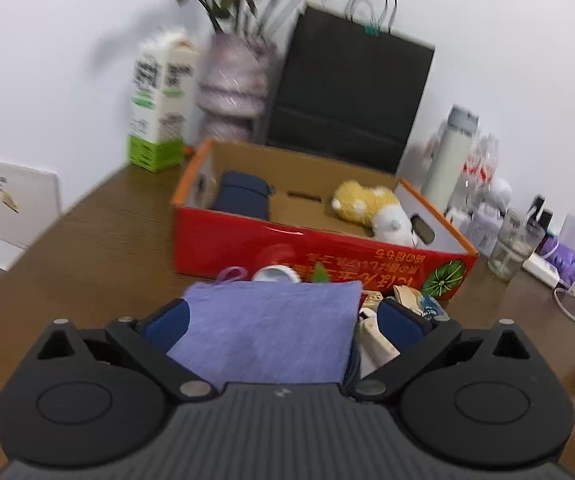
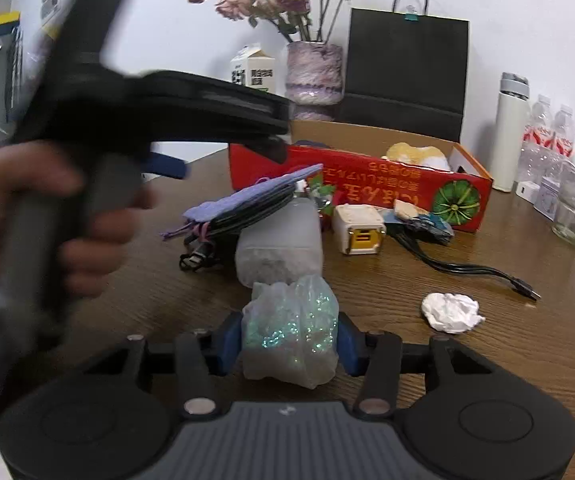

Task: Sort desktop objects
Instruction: 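Box the blue-grey cloth pouch with left tool while right tool boxes the clear bag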

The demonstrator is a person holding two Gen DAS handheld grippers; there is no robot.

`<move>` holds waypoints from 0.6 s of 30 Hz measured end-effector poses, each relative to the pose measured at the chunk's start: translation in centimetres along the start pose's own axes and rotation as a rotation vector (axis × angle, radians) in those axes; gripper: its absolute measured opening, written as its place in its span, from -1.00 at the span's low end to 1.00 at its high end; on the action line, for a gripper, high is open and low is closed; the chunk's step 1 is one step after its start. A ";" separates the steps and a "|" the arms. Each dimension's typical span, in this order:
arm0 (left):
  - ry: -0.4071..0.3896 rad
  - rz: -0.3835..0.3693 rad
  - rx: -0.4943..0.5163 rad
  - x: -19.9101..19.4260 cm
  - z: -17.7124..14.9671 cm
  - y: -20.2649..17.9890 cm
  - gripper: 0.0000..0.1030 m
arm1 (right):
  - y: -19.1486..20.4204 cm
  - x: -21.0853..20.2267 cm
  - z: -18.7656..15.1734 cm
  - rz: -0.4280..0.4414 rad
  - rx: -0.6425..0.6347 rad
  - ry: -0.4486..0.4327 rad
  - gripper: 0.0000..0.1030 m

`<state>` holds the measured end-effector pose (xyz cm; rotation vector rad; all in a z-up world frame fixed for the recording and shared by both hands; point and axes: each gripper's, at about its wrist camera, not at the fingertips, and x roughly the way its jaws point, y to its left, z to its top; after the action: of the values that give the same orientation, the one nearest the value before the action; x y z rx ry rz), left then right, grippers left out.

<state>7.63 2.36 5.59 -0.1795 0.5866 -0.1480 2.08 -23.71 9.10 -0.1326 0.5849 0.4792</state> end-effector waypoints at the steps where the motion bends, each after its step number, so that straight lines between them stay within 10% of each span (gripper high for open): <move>1: 0.015 -0.010 0.000 0.8 0.3 -0.4 0.96 | -0.2 -0.1 -0.1 -0.004 0.003 -0.003 -0.09; 4: 0.067 -0.035 0.049 2.9 1.0 -1.8 0.77 | -0.7 -0.2 -0.2 -0.021 0.011 -0.004 -0.09; 5: 0.082 -0.011 0.065 3.4 1.0 -2.2 0.55 | -0.9 -0.2 -0.2 -0.022 0.014 -0.004 -0.09; 6: 0.096 0.000 0.068 3.7 1.0 -2.2 -0.07 | -1.0 -0.2 -0.2 -0.023 0.017 -0.005 -0.09; 9: 0.100 -0.028 0.020 3.0 1.2 -1.4 -0.69 | -1.4 -0.3 -0.2 -0.024 0.024 -0.012 -0.11; 18: -0.101 -0.158 -0.031 -5.8 5.3 0.0 -0.92 | -3.5 -3.1 3.8 0.031 0.067 -0.128 -0.21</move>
<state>5.88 4.15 13.01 -0.2624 0.4741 -0.2814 3.34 -27.05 13.93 -0.0287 0.4774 0.4938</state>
